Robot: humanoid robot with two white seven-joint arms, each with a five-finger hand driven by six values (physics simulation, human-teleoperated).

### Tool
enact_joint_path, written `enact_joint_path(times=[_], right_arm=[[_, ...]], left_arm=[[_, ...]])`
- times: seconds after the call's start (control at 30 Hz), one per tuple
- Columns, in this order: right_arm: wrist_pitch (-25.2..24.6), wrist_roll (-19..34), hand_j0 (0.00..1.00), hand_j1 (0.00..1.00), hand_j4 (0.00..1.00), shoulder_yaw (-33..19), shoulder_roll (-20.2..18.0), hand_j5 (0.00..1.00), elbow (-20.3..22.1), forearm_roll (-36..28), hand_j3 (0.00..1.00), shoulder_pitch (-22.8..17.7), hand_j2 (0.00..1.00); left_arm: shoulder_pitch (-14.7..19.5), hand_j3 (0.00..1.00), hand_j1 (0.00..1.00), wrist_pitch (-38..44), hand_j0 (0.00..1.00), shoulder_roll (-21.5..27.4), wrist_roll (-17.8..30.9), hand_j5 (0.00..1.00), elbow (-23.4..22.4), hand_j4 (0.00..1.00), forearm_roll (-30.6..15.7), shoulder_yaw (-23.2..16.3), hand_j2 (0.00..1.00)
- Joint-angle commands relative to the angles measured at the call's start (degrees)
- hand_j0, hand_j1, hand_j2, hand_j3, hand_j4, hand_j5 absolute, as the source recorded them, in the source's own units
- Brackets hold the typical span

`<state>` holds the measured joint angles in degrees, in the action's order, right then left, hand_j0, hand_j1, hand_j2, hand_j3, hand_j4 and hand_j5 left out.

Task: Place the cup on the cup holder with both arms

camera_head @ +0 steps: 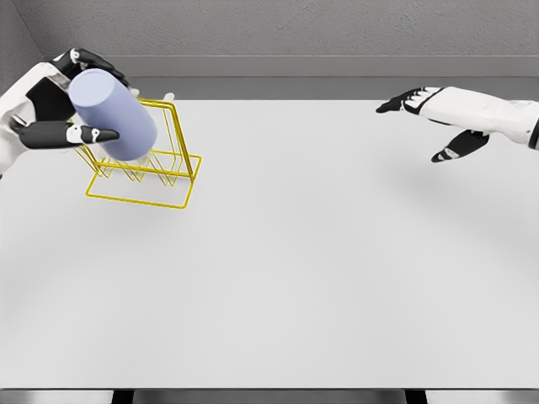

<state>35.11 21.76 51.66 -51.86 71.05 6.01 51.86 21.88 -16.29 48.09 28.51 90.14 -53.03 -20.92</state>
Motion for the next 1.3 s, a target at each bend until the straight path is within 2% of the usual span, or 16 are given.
enact_joint_path(times=[0.0,0.1,0.33,0.4,0.97,1.03,1.07,1.1,1.17,1.27], right_arm=[[-0.1,0.0,1.00,1.00,1.00,-0.1,-0.1,1.00,-0.1,-0.4,1.00,0.0,1.00],[-0.1,0.0,1.00,1.00,1.00,-0.1,-0.1,1.00,-0.1,-0.4,1.00,0.0,1.00],[-0.1,0.0,1.00,1.00,1.00,-0.1,-0.1,1.00,-0.1,-0.4,1.00,0.0,1.00],[-0.1,0.0,1.00,1.00,1.00,-0.1,-0.1,1.00,0.0,-0.4,1.00,0.0,1.00],[-0.1,0.0,1.00,1.00,1.00,0.0,0.0,1.00,-0.1,-0.4,1.00,0.0,1.00],[-0.1,0.0,1.00,1.00,1.00,0.0,0.0,1.00,0.0,-0.4,1.00,0.0,1.00],[-0.1,0.0,1.00,1.00,1.00,0.0,0.0,1.00,-0.1,-0.4,1.00,0.0,1.00],[-0.1,0.0,1.00,1.00,1.00,0.0,0.0,1.00,-0.1,-0.4,1.00,0.0,1.00],[-0.1,0.0,1.00,1.00,1.00,0.0,0.0,1.00,-0.1,-0.4,1.00,0.0,1.00],[-0.1,0.0,1.00,1.00,1.00,0.0,0.0,1.00,0.0,-0.4,1.00,0.0,1.00]], left_arm=[[0.0,0.39,0.39,0.0,0.39,0.1,0.0,0.39,-0.8,0.39,-0.3,0.1,0.39],[-0.1,0.39,0.39,0.1,0.39,0.1,0.0,0.39,-1.9,0.39,0.0,1.6,0.39],[0.0,0.39,0.39,0.8,0.39,-1.4,0.0,0.39,-2.7,0.39,1.4,1.5,0.39],[0.0,0.39,0.39,0.9,0.39,-3.2,0.0,0.39,-2.7,0.39,3.1,1.5,0.39],[-0.5,0.40,0.40,0.8,0.40,-3.4,0.3,0.40,-2.3,0.40,3.7,0.8,0.40],[-0.6,0.63,0.63,0.8,0.63,-3.4,0.5,0.63,-2.3,0.63,3.8,0.8,0.63],[-0.6,0.81,0.81,0.7,0.81,-3.4,0.6,0.81,-2.3,0.81,3.8,0.8,0.81],[-0.6,0.90,0.90,0.7,0.90,-3.4,0.6,0.90,-2.3,0.90,5.1,0.8,0.90],[-0.6,0.95,0.95,0.7,0.95,-3.4,0.6,0.95,-2.3,0.95,5.5,0.8,0.95],[-0.6,0.95,0.95,0.7,0.95,-3.4,0.6,0.95,-2.1,0.95,5.5,0.8,0.95]])
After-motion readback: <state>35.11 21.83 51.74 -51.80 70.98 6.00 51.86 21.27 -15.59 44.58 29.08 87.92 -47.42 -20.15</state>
